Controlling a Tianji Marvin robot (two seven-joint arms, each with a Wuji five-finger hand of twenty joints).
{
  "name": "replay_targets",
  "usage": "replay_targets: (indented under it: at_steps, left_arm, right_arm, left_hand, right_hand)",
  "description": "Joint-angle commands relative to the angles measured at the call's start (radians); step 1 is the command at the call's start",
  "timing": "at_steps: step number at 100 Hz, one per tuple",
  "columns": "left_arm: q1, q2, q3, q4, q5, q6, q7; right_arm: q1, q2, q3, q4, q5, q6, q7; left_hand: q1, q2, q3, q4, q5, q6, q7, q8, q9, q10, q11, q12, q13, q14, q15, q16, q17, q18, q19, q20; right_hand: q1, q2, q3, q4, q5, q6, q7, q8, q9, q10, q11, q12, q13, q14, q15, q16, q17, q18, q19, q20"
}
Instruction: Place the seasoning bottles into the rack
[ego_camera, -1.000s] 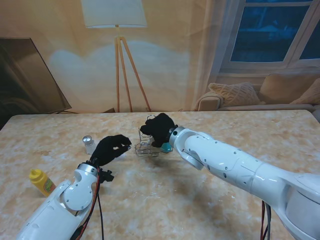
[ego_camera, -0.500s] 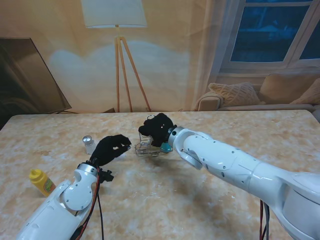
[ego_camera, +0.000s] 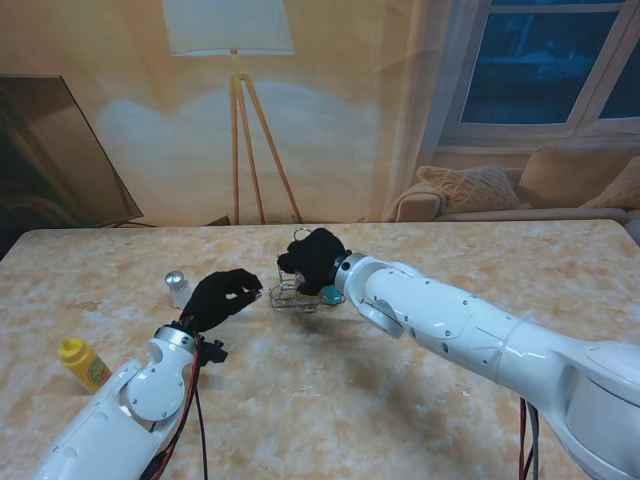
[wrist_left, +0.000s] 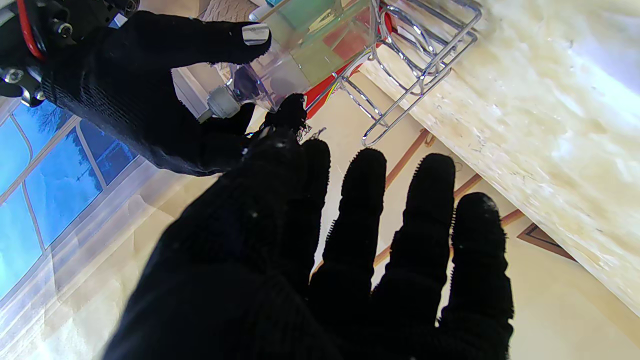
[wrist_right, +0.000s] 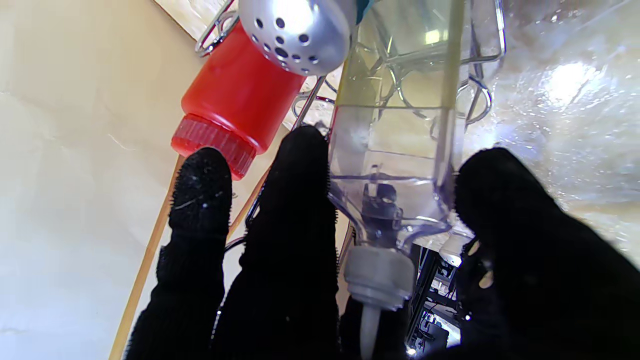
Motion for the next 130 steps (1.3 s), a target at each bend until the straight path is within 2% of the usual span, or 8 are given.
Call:
replay_targets:
  at_steps: [1, 12, 23, 39, 61, 115, 123, 130]
  left_arm:
    - [0.003, -0.001, -0.002, -0.003, 0.003, -0.002, -0.010]
    - [0.004, 0.000, -0.003, -0.004, 0.004, -0.002, -0.010]
    - [0.003, 0.000, -0.001, -0.004, 0.004, -0.001, -0.011]
    - [0.002, -0.001, 0.000, -0.003, 0.002, 0.000, -0.011]
    - [0.002, 0.000, 0.000, -0.003, 0.002, -0.001, -0.012]
    - [0.004, 0.000, -0.001, -0.005, 0.001, -0.002, -0.014]
    - [0.004, 0.000, -0.001, -0.005, 0.001, -0.002, -0.014]
    - [0.004, 0.000, -0.001, -0.005, 0.002, -0.002, -0.015]
  right_arm:
    - [-0.009, 0.000, -0.003, 0.003, -0.006, 0.000, 0.009]
    - [-0.010, -0.004, -0.006, 0.014, -0.005, -0.002, -0.005]
    - [-0.012, -0.006, -0.004, 0.019, -0.002, -0.005, -0.013]
    - [-0.015, -0.007, 0.005, 0.024, 0.001, -0.016, -0.034]
    - [-0.009, -0.014, -0.002, 0.047, 0.003, -0.041, -0.062]
    - [-0.006, -0.023, -0.016, 0.067, 0.025, -0.054, -0.037]
    - [-0.006, -0.021, -0.014, 0.062, 0.026, -0.055, -0.028]
    - [-0.007, -0.017, -0.011, 0.055, 0.025, -0.053, -0.024]
  left_hand:
    - [-0.013, -0.026, 0.020, -0.021, -0.025, -0.018, 0.019, -0.004, 0.016, -0.018, 0.015, 0.010, 0.023, -0.019, 0.020, 0.030, -0.002, 0.003, 0.014, 0.003]
    - [-0.014, -0.026, 0.020, -0.021, -0.026, -0.018, 0.019, -0.005, 0.016, -0.019, 0.015, 0.010, 0.022, -0.018, 0.019, 0.030, -0.003, 0.002, 0.014, 0.003]
    - [-0.014, -0.026, 0.020, -0.021, -0.026, -0.016, 0.019, -0.005, 0.017, -0.019, 0.015, 0.010, 0.023, -0.018, 0.019, 0.030, -0.002, 0.003, 0.014, 0.003]
    - [-0.014, -0.025, 0.020, -0.021, -0.026, -0.017, 0.019, -0.005, 0.017, -0.019, 0.015, 0.011, 0.023, -0.018, 0.020, 0.030, -0.002, 0.003, 0.014, 0.004]
    - [-0.015, -0.024, 0.020, -0.021, -0.026, -0.017, 0.019, -0.005, 0.017, -0.020, 0.015, 0.011, 0.022, -0.018, 0.019, 0.030, -0.002, 0.002, 0.014, 0.003]
    - [-0.014, -0.024, 0.018, -0.022, -0.026, -0.017, 0.019, -0.005, 0.016, -0.018, 0.015, 0.011, 0.022, -0.017, 0.019, 0.030, -0.003, 0.003, 0.013, 0.003]
    - [-0.014, -0.025, 0.018, -0.021, -0.026, -0.018, 0.019, -0.005, 0.017, -0.019, 0.015, 0.011, 0.024, -0.017, 0.020, 0.031, -0.002, 0.002, 0.013, 0.003]
    - [-0.013, -0.025, 0.018, -0.021, -0.026, -0.018, 0.019, -0.005, 0.017, -0.019, 0.015, 0.011, 0.023, -0.018, 0.019, 0.030, -0.003, 0.002, 0.013, 0.003]
  right_hand:
    - [0.016, 0.013, 0.022, 0.048, 0.011, 0.026, 0.016, 0.025, -0.028, 0.053, 0.018, 0.011, -0.016, -0.057, -0.015, -0.017, -0.007, 0.014, 0.003, 0.011]
    - [0.033, -0.016, 0.045, 0.027, 0.009, 0.020, 0.034, 0.039, -0.023, 0.028, 0.054, 0.039, -0.004, -0.084, 0.016, -0.004, 0.003, -0.007, 0.025, 0.010]
    - [0.037, -0.022, 0.051, -0.003, 0.005, 0.009, 0.057, 0.028, -0.025, 0.031, 0.035, 0.032, -0.005, -0.083, 0.013, -0.009, 0.001, -0.009, 0.033, -0.001]
    - [0.120, -0.043, 0.033, -0.096, -0.005, -0.057, 0.152, -0.051, 0.000, 0.007, 0.021, -0.010, 0.014, -0.094, -0.010, -0.024, 0.010, -0.030, 0.042, -0.024]
    - [0.130, -0.028, 0.032, -0.118, -0.023, -0.083, 0.185, -0.075, -0.007, -0.006, 0.021, -0.020, 0.014, -0.101, -0.033, -0.031, 0.015, -0.042, 0.030, -0.034]
    - [0.113, 0.018, 0.001, -0.103, -0.040, -0.068, 0.165, -0.110, -0.030, 0.006, -0.041, -0.080, -0.008, -0.074, -0.081, -0.048, -0.003, -0.030, 0.006, -0.040]
    - [0.086, 0.050, -0.009, -0.078, -0.047, -0.034, 0.127, -0.121, -0.048, 0.025, -0.053, -0.093, -0.021, -0.063, -0.092, -0.051, -0.013, -0.022, -0.002, -0.042]
    - [0.050, 0.085, -0.012, -0.002, -0.051, 0.006, 0.051, -0.100, -0.077, 0.052, -0.078, -0.116, -0.045, -0.040, -0.119, -0.063, -0.033, -0.009, -0.016, -0.045]
